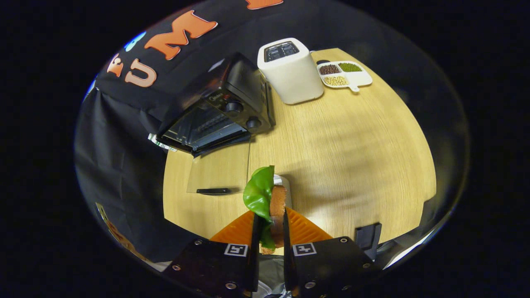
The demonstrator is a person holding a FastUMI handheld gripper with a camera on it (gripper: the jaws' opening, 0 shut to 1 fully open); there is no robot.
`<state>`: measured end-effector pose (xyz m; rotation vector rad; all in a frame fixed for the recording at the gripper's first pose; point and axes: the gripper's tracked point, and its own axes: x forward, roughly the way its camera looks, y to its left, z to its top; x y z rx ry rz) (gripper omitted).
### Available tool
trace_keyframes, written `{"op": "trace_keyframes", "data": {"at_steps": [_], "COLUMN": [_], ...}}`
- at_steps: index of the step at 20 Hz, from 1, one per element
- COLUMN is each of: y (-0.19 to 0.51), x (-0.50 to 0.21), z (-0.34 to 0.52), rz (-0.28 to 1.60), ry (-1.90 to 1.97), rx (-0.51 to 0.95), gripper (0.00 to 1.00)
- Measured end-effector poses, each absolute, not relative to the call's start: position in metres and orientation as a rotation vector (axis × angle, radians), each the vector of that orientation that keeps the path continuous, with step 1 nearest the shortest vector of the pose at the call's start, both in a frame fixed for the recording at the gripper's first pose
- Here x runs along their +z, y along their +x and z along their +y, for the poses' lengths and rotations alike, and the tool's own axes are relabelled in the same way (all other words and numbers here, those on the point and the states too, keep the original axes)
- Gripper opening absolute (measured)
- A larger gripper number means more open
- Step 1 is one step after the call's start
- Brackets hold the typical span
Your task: Open the toaster oven, put the food inside, and close the toaster oven door.
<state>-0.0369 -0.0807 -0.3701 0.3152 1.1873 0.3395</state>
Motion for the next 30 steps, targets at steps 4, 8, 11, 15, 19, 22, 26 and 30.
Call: {"op": "trace_keyframes", "data": {"at_steps": [4,8,11,15,19,22,26,30], "y": [-0.025,-0.011,0.001,0.027,0.06,0.08,0.119,0.149], "x": [-0.316,-0.295,-0.311,-0.349,-0.382,-0.413,-0.423,-0.431], "z": [-0.057,-0.019,0.014,0.049,0.089,0.117,0.15,0.169], "rz": [1.011,0.852,0.773,0.722,0.691,0.718,0.632,0.574], "ry": [0.483,0.745,0.926,1.132,1.279,1.283,1.393,1.513], "rx": [0.335,0.34,0.332,0.279,0.238,0.172,0.084,0.006], "gripper": [0.25,0.25,0.24,0.24,0.24,0.24,0.25,0.24]}}
